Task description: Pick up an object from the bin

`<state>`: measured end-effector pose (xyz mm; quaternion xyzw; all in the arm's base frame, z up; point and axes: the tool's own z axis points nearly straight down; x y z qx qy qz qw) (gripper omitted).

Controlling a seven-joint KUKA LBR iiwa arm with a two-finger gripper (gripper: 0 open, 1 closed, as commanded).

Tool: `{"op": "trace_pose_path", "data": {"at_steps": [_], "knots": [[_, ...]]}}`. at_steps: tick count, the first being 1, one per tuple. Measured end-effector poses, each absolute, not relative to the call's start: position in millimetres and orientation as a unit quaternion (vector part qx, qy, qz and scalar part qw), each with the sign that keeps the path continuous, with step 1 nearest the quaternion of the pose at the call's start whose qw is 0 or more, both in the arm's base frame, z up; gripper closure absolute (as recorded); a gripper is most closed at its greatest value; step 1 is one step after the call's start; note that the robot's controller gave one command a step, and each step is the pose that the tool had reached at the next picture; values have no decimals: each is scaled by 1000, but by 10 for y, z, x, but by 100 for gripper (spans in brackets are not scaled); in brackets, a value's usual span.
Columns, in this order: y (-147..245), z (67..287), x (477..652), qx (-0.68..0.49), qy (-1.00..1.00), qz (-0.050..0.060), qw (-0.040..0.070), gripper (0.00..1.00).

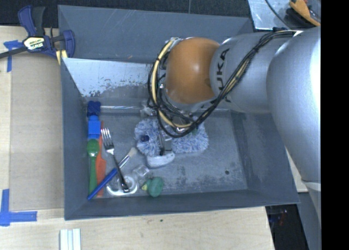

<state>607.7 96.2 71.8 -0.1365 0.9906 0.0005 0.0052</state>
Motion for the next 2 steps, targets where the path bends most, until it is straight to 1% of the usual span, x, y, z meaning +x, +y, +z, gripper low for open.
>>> {"op": "trace_pose_path", "data": {"at_steps": [1, 2], "knots": [[866, 705, 6103, -127, 992, 6, 4, 0], [942, 744, 6101, -133, 991, 2, 6, 0]]}}
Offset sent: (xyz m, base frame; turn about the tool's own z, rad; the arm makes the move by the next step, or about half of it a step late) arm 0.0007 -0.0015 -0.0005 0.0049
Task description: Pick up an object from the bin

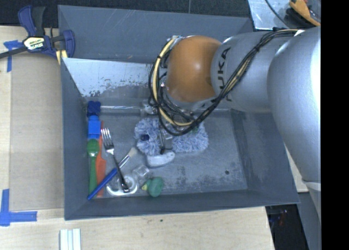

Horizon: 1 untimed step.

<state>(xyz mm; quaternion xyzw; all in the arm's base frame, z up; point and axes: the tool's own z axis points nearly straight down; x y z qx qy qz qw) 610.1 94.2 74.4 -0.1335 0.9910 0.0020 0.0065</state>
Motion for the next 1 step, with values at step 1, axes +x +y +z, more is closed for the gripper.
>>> {"op": "trace_pose_path", "data": {"at_steps": [1], "knots": [[892, 771, 6144, -126, 992, 6, 11, 100]]}}
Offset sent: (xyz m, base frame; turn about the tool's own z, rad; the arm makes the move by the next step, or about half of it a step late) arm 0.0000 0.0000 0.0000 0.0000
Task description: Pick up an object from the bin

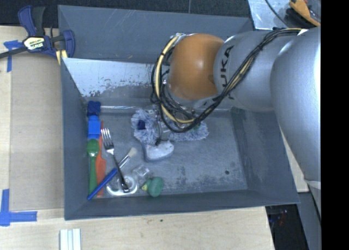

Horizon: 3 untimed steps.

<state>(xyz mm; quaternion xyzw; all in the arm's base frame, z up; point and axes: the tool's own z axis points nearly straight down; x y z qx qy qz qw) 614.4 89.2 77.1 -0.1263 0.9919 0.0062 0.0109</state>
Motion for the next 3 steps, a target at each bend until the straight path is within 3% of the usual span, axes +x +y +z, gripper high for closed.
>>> {"op": "trace_pose_path", "data": {"at_steps": [2, 3], "knots": [[891, 888, 6133, -126, 992, 6, 11, 100], [888, 1150, 6133, -125, 992, 6, 11, 100]]}}
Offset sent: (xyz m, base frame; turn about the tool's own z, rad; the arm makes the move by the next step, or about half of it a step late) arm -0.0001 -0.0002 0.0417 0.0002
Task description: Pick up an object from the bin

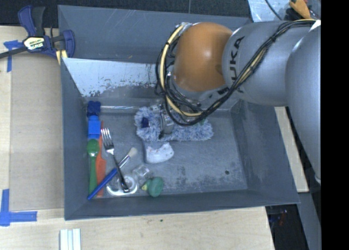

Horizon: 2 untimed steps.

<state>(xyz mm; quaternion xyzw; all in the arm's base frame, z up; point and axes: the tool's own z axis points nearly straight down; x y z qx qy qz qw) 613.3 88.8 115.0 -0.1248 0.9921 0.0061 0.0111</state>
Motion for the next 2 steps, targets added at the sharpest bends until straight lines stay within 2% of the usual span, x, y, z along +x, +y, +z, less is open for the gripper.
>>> {"op": "trace_pose_path", "data": {"at_steps": [2], "knots": [[888, 1475, 6140, -123, 992, 6, 13, 100]]}}
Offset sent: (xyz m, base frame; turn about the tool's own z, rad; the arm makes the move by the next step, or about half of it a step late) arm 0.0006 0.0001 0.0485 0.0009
